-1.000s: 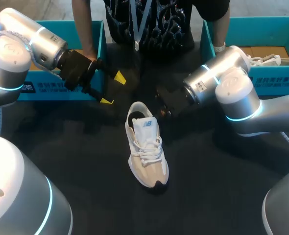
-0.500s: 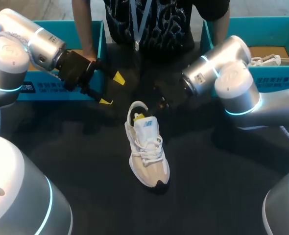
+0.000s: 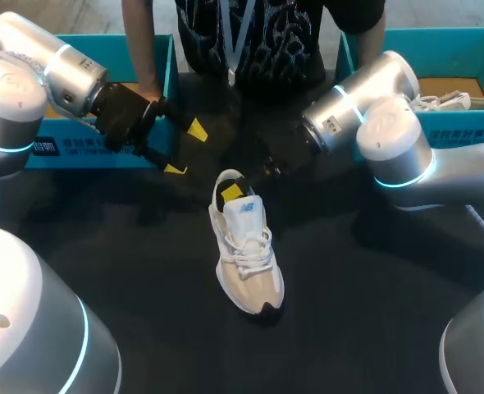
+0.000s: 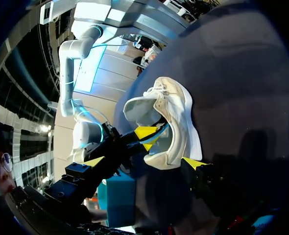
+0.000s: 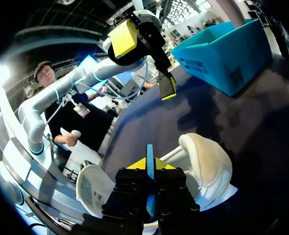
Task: Take the shoe out of the shoebox, open the shoe tongue, remove and reinsert the insole, then place the shoe into the shoebox
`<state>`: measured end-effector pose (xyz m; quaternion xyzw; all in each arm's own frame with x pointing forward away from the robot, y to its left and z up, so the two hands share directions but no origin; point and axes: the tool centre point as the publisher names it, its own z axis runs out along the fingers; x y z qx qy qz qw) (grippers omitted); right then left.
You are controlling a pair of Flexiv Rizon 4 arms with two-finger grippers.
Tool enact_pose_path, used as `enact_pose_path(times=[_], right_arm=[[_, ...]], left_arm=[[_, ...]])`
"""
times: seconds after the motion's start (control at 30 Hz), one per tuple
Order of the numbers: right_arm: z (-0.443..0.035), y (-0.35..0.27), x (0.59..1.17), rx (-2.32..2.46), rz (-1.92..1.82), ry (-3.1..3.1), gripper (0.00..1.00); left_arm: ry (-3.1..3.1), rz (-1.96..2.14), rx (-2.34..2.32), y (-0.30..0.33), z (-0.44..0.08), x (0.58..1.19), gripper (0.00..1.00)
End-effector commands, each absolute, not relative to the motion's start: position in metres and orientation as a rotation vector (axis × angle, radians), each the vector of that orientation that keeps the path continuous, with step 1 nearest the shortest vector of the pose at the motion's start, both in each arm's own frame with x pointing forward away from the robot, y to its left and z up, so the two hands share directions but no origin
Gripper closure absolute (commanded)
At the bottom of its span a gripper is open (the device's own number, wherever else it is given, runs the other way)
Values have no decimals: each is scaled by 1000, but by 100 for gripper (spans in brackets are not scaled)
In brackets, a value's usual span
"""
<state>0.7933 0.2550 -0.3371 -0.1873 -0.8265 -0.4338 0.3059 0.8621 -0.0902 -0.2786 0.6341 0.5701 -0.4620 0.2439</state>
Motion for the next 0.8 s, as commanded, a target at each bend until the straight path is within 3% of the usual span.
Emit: enact_pose_path(times=[0.03,0.4,0.43,0.47,0.57,0.8], right_arm=[[-348,260,793,-485,-1115,-2171,100],[-354,254,781,-526,-1101,-2154,99],[-351,254,782,-524,-1107,-2162,77],[-348,254,782,-524,-1112,-2167,63],[-344,255,783,-520,-1115,-2177,53],[-331,256,783,-512,-1135,-2215,51]], left_arm=[[1558,-1259,1738,-90,-277,863,0],[1558,-1255,1737,-90,-276,863,0],[1558,-1256,1737,-90,-276,863,0],[1558,-1257,1737,-90,-276,863,0],[1557,-1258,1736,-91,-277,863,0],[1556,-1267,1732,-93,-279,861,0]])
